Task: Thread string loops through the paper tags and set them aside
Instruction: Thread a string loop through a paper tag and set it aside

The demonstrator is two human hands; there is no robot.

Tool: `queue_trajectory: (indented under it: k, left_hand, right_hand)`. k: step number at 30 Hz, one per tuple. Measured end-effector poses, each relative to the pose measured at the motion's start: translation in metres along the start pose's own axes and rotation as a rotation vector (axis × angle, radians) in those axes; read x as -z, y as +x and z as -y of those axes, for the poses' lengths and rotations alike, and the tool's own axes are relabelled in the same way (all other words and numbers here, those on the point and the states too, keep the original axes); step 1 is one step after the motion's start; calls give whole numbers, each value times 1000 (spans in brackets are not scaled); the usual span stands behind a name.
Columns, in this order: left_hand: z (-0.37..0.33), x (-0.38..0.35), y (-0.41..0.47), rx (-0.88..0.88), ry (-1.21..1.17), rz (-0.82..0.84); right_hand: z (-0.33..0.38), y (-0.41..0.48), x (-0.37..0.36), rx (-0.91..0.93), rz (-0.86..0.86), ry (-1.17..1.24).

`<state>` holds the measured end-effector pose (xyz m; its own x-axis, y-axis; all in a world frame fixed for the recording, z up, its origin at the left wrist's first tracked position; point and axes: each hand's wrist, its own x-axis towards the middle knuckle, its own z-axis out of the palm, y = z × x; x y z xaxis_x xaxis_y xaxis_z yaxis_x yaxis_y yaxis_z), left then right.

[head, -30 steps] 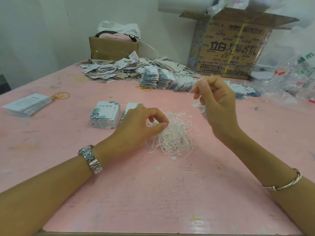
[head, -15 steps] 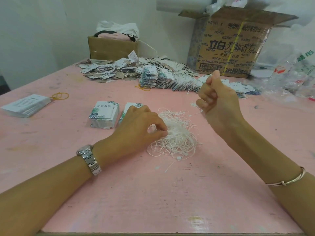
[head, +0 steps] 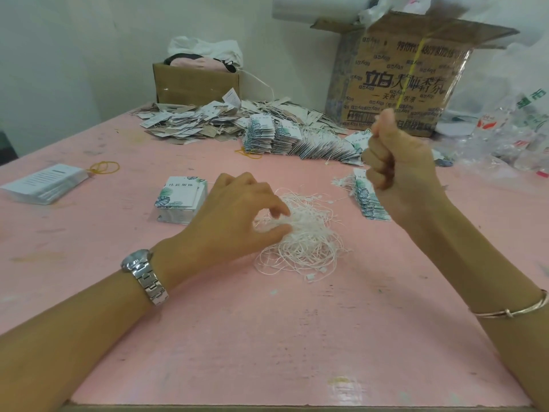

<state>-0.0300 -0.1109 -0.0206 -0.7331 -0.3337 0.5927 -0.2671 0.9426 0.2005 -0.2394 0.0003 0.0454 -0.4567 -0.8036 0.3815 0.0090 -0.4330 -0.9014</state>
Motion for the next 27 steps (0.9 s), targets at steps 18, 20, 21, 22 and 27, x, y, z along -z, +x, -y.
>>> queue_trajectory:
  k: [18, 20, 21, 22, 27]
  left_hand:
    - [-18, 9, 3, -6, -197, -311]
    - [-19, 13, 3, -5, -186, -302]
    - [-18, 18, 4, -22, -141, -289]
    - [-15, 23, 5, -56, -42, -267]
    - [7, 53, 11, -105, 449, -33]
  right_hand:
    - [-34, -22, -24, -121, 405, -371]
    - [-35, -21, -24, -134, 408, -337]
    - [-35, -21, -23, -146, 406, -315]
    - [-35, -20, -23, -158, 401, -295]
    - [-36, -17, -21, -170, 312, -254]
